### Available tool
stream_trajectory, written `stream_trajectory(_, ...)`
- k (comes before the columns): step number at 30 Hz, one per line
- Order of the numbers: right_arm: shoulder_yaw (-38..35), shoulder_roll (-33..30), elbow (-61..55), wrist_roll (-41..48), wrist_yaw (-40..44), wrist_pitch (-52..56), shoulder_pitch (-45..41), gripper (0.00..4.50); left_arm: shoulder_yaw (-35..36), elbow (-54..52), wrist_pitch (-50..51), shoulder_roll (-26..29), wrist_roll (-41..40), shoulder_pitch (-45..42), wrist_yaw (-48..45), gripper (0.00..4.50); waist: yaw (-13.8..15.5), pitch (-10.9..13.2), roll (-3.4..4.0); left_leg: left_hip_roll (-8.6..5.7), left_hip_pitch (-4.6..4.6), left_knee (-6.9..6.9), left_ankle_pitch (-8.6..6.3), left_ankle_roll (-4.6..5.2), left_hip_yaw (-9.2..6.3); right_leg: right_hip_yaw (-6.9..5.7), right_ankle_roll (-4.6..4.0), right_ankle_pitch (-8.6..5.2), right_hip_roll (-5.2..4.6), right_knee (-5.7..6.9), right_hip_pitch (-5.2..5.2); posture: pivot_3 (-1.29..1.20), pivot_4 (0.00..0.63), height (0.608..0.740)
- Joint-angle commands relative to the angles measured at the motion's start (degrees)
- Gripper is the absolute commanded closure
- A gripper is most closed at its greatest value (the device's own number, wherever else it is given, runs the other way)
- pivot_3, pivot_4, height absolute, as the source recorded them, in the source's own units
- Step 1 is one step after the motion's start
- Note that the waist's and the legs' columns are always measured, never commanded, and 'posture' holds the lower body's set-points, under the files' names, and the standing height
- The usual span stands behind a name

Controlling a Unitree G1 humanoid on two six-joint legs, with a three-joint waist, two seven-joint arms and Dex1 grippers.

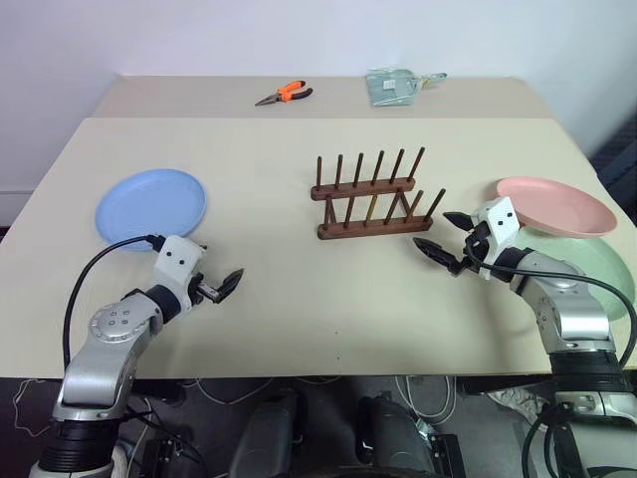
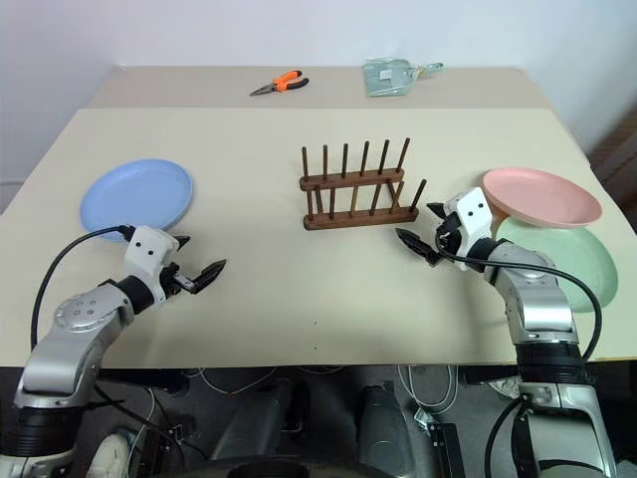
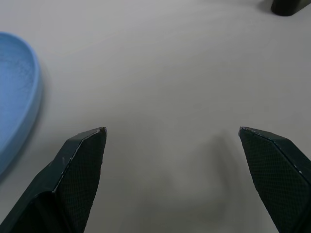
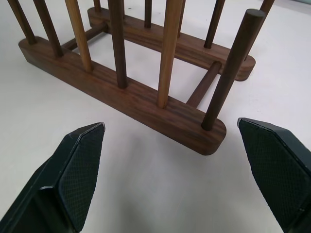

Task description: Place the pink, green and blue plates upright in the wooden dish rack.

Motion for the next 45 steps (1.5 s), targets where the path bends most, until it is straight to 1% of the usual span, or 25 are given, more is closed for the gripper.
stream_trajectory(1, 0.11, 0.26, -1.41, -0.49, -0.52, -1.32, -1.46, 0.00, -0.35, -2.05, -0.66, 0.11, 0.24, 0.29, 0.11, 0.04, 0.00, 0.00, 0.00, 0.00, 0.00, 0.00, 0.00, 0.00, 0.00, 0.00, 0.00, 0.00, 0.00, 0.00, 0.00, 0.00, 0.150, 0.740)
stream_trajectory(6, 0.53, -0.02, -2.46, -1.34, -1.07, -1.91, -0.91, 0.00, -1.76, -1.13, -1.33, -0.42, 0.19, -0.49, -0.07, 0.04, 0.01, 0.00, 0.00, 0.00, 0.00, 0.00, 0.00, 0.00, 0.00, 0.00, 0.00, 0.00, 0.10, 0.00, 0.00, 0.00, 0.150, 0.740)
stream_trajectory(11, 1.30, -0.89, -5.54, -0.27, 1.10, 1.01, 1.12, 0.00, -3.56, 1.18, -0.76, -1.06, -2.25, -3.55, -3.64, 0.04, 0.10, 0.00, 0.00, 0.00, 0.00, 0.00, 0.00, 0.01, 0.00, 0.00, 0.00, 0.00, 0.10, -0.01, 0.01, 0.00, 0.150, 0.740)
stream_trajectory(12, 1.86, -0.49, -8.36, -0.14, 0.87, 1.84, 2.67, 0.00, -6.10, 3.90, -1.26, -1.25, -2.13, -6.81, -6.21, 0.04, 0.17, 0.00, 0.00, 0.00, 0.00, 0.01, 0.00, 0.01, 0.00, 0.00, 0.00, 0.00, 0.11, -0.02, 0.02, 0.00, 0.150, 0.740)
stream_trajectory(15, 3.36, 0.95, -15.56, -0.16, -0.59, 3.93, 6.34, 0.00, -13.15, 13.84, -5.24, -1.88, 1.56, -15.80, -11.37, 0.04, 0.73, -0.01, 0.01, 0.00, 0.00, 0.04, 0.01, 0.01, -0.02, 0.00, 0.00, 0.00, 0.17, -0.01, 0.04, 0.00, 0.150, 0.740)
stream_trajectory(18, 3.59, 2.77, -21.01, -0.16, -3.76, 6.01, 8.81, 0.00, -15.49, 23.75, -8.43, -4.50, 2.32, -23.14, -14.23, 0.04, 0.92, -0.01, 0.01, -0.01, 0.00, 0.05, 0.01, 0.03, 0.06, 0.07, 0.01, 0.00, 0.20, 0.00, 0.02, 0.00, 0.150, 0.740)
stream_trajectory(22, 3.50, 4.55, -28.17, -0.76, -7.95, 8.09, 13.14, 0.00, -19.93, 39.19, -14.32, -9.53, 5.25, -33.15, -18.31, 0.04, 1.50, -0.01, -0.01, 0.00, 0.00, 0.05, 0.02, 0.03, 0.07, 0.09, 0.02, 0.01, 0.25, 0.03, 0.00, 0.00, 0.150, 0.740)
stream_trajectory(25, 2.72, 5.06, -31.97, -0.76, -10.23, 9.55, 16.03, 0.00, -21.57, 49.91, -19.19, -12.90, 7.97, -38.25, -19.10, 0.04, 1.60, -0.01, -0.03, -0.01, 0.00, 0.06, 0.00, 0.07, 0.10, 0.09, 0.02, 0.01, 0.26, -0.03, 0.03, 0.00, 0.150, 0.740)
stream_trajectory(28, 2.78, 5.09, -34.76, -0.70, -11.56, 10.47, 17.97, 0.00, -21.17, 55.76, -22.18, -15.72, 8.39, -40.67, -20.20, 0.04, 1.62, -0.04, -0.04, -0.01, 0.00, 0.14, -0.03, 0.14, 0.10, 0.09, 0.03, 0.01, 0.25, -0.04, 0.08, 0.00, 0.150, 0.740)
stream_trajectory(29, 2.82, 5.06, -35.26, -0.61, -11.81, 10.73, 18.24, 0.00, -20.77, 57.18, -23.05, -16.70, 8.38, -41.22, -20.17, 0.27, 1.59, -0.04, -0.04, -0.01, 0.01, 0.15, -0.06, 0.17, 0.10, 0.10, 0.03, 0.01, 0.24, -0.04, 0.08, 0.00, 0.150, 0.740)
stream_trajectory(31, 3.15, 4.92, -35.46, -0.62, -11.95, 10.97, 18.34, 0.00, -20.15, 59.51, -24.43, -18.32, 8.73, -42.07, -19.46, 0.88, 1.58, -0.04, -0.05, -0.01, 0.01, 0.17, -0.22, 0.44, 0.10, 0.10, 0.03, 0.01, 0.24, -0.02, 0.08, 0.00, 0.150, 0.740)
stream_trajectory(32, 3.46, 4.81, -35.29, -0.74, -11.87, 10.93, 18.20, 0.00, -19.86, 60.21, -25.10, -18.94, 8.86, -42.28, -19.29, 1.32, 1.61, -0.04, -0.05, -0.01, 0.01, 0.17, -0.23, 0.46, 0.10, 0.10, 0.03, 0.01, 0.24, -0.03, 0.08, 0.00, 0.150, 0.740)
stream_trajectory(34, 4.22, 4.61, -34.38, -1.17, -11.52, 10.55, 17.58, 0.00, -19.33, 60.72, -26.05, -19.97, 8.90, -42.32, -19.20, 2.40, 1.61, -0.04, -0.05, -0.01, 0.01, 0.18, -0.23, 0.47, 0.09, 0.10, 0.03, 0.01, 0.23, -0.03, 0.08, 0.00, 0.150, 0.740)
stream_trajectory(35, 4.54, 4.52, -33.78, -1.37, -11.26, 10.24, 17.27, 0.00, -19.23, 60.67, -26.25, -20.31, 9.01, -42.18, -19.12, 2.87, 1.57, -0.04, -0.05, -0.01, 0.01, 0.18, -0.24, 0.47, 0.10, 0.10, 0.03, 0.01, 0.23, -0.03, 0.09, 0.00, 0.150, 0.740)
stream_trajectory(36, 4.83, 4.48, -33.39, -1.54, -11.11, 10.04, 17.05, 0.00, -19.19, 60.40, -26.41, -20.45, 9.19, -41.92, -19.13, 3.45, 1.56, -0.04, -0.05, -0.01, 0.01, 0.19, -0.24, 0.48, 0.10, 0.10, 0.03, 0.01, 0.23, -0.03, 0.09, 0.00, 0.150, 0.740)
stream_trajectory(37, 5.01, 4.45, -33.17, -1.63, -11.04, 9.91, 16.93, 0.00, -19.16, 60.23, -26.52, -20.50, 9.35, -41.74, -19.18, 3.71, 1.55, -0.04, -0.07, -0.01, 0.01, 0.20, -0.24, 0.47, 0.10, 0.10, 0.03, 0.01, 0.23, -0.04, 0.10, 0.00, 0.150, 0.740)
stream_trajectory(42, 5.67, 3.65, -31.78, -2.10, -10.02, 9.24, 16.06, 0.00, -19.76, 52.95, -27.06, -19.05, 8.83, -37.61, -22.83, 3.77, 1.44, -0.05, -0.05, -0.01, 0.01, 0.21, -0.24, 0.48, 0.10, 0.11, 0.03, 0.01, 0.23, -0.02, 0.08, 0.00, 0.150, 0.740)
stream_trajectory(45, 3.48, 0.50, -31.94, -0.99, -7.19, 10.41, 17.19, 0.00, -21.45, 44.13, -28.14, -14.76, 7.93, -33.29, -29.71, 3.77, 1.38, -0.05, -0.03, -0.01, 0.01, 0.20, -0.24, 0.47, 0.10, 0.14, 0.03, 0.01, 0.22, -0.02, 0.06, 0.00, 0.150, 0.740)
